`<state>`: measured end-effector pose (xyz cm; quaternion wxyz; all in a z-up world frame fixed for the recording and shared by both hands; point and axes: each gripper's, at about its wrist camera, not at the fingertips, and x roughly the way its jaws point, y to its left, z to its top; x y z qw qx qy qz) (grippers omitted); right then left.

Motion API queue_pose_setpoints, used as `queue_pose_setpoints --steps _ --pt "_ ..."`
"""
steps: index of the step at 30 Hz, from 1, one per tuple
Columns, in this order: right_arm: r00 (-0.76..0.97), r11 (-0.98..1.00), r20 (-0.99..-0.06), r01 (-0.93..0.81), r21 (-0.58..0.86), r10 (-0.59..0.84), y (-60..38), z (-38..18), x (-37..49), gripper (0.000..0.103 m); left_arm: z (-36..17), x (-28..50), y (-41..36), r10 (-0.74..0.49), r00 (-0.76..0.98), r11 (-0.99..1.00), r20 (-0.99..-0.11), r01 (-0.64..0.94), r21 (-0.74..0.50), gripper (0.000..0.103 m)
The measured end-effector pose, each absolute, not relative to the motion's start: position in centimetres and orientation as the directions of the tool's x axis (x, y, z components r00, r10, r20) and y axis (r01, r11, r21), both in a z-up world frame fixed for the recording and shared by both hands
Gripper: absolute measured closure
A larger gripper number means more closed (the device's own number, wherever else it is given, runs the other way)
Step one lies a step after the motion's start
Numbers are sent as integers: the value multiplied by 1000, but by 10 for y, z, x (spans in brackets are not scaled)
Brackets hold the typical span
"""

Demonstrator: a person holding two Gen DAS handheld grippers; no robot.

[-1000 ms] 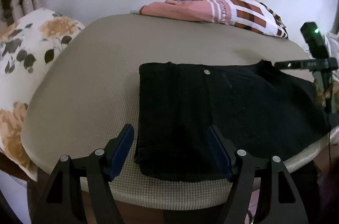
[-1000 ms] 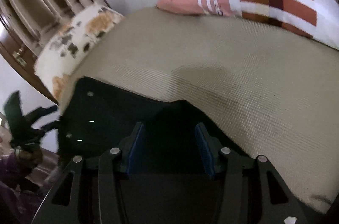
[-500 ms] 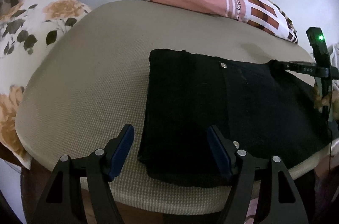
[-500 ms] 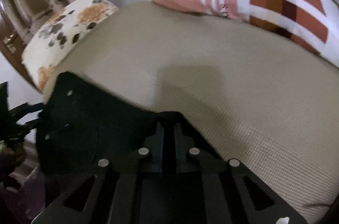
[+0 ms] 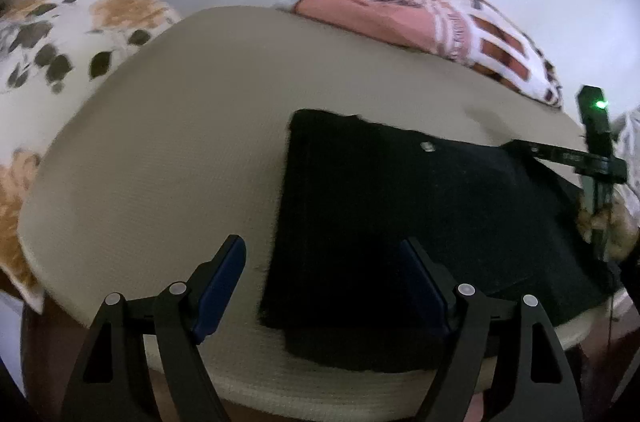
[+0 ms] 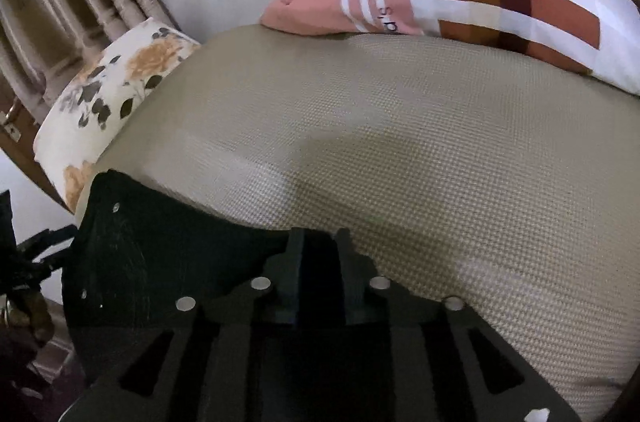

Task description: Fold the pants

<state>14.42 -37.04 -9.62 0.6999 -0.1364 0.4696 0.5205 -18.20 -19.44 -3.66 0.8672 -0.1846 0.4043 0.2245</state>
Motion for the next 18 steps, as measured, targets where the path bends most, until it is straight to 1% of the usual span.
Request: queue_pose_setpoints --steps 1,2,3,4,5,7,8,11,13,14,15,16,18 --pt "22 419 -800 -860 291 600 -369 -96 143 70 -40 -177 -196 239 564 845 -791 -522 -117 19" --pt "30 425 -803 -860 283 595 -368 -96 142 61 -49 -170 -197 257 519 853 -815 -518 -60 19" --pt "13 413 -799 -861 297 601 -368 -95 141 52 -56 -167 -196 257 498 855 -828 -517 -46 19" --pt "-2 409 -797 -857 312 604 -369 -94 142 50 -59 -166 -194 234 511 857 -827 -511 -73 19" --pt "13 438 -799 -842 316 601 -373 -91 144 49 -61 -168 -189 213 537 855 -816 -507 -111 16" --pt "32 475 -784 -810 343 620 -386 -83 147 49 -64 -168 -183 209 538 848 -817 -515 -122 9" --pt "44 487 -760 -791 370 648 -398 -74 145 49 -65 -169 -179 217 541 846 -813 -520 -120 7" --pt "40 471 -714 -777 418 699 -427 -54 130 48 -65 -167 -175 218 548 848 -808 -516 -121 6" --pt "8 443 -707 -784 435 707 -444 -47 109 47 -65 -165 -179 250 551 862 -796 -502 -76 5" --pt "-26 424 -710 -787 449 704 -454 -49 94 47 -65 -164 -182 270 551 867 -790 -496 -50 5" --pt "-45 418 -720 -789 451 693 -460 -53 83 44 -64 -163 -184 284 553 870 -783 -492 -32 5" --pt "-57 420 -744 -795 438 666 -467 -59 71 40 -64 -162 -185 295 554 872 -778 -489 -18 4" --pt "-66 430 -815 -824 370 576 -477 -76 46 39 -63 -160 -185 311 552 871 -774 -492 -1 3"
